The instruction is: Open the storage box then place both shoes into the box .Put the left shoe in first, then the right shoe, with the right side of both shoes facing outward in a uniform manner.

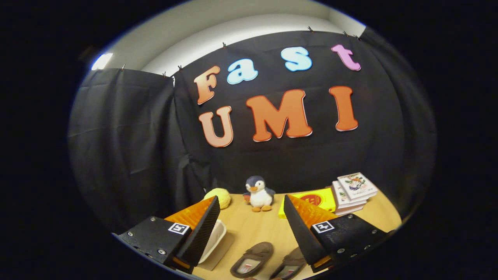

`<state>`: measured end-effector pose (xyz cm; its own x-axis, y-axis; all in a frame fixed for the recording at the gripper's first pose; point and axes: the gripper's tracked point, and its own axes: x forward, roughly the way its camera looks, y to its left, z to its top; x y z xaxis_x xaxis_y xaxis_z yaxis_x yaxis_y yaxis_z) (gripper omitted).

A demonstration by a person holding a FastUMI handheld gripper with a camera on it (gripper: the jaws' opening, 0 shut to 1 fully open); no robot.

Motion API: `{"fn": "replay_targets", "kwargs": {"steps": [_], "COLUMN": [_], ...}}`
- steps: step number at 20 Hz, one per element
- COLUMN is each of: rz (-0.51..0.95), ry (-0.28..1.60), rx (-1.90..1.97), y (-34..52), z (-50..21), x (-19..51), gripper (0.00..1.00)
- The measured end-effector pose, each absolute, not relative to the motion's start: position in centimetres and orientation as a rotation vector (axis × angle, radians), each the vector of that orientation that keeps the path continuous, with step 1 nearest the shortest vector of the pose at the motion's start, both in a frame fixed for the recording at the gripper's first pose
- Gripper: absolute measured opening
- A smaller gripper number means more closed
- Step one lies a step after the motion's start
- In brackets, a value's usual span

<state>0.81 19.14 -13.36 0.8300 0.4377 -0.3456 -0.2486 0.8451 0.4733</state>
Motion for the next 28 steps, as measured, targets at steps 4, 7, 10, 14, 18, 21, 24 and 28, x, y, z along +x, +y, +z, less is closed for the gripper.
{"fn": "replay_targets", "kwargs": {"steps": [4, 7, 10, 14, 18, 21, 24, 28], "rz": [0.458, 0.505, 0.553, 0.641, 0.702, 0.727, 0.755, 0.777], "ry": [0.562, 0.672, 0.795, 0.939, 1.04, 1.094, 1.145, 1.221], "rx": [0.498, 0.508, 0.538, 0.61, 0.652, 0.662, 0.682, 0.762], "y": [23.0, 25.5, 27.9, 31.7, 34.4, 35.8, 37.3, 39.1], "z": [-15.7, -18.1, -20.5, -22.7, -25.0, -26.6, -28.2, -30.0], "x": [-0.8, -1.8, -3.6, -5.9, -7.5, -8.5, -9.1, -9.8], "gripper": [0.98, 0.98, 0.98, 0.98, 0.97, 0.97, 0.97, 0.97]}}
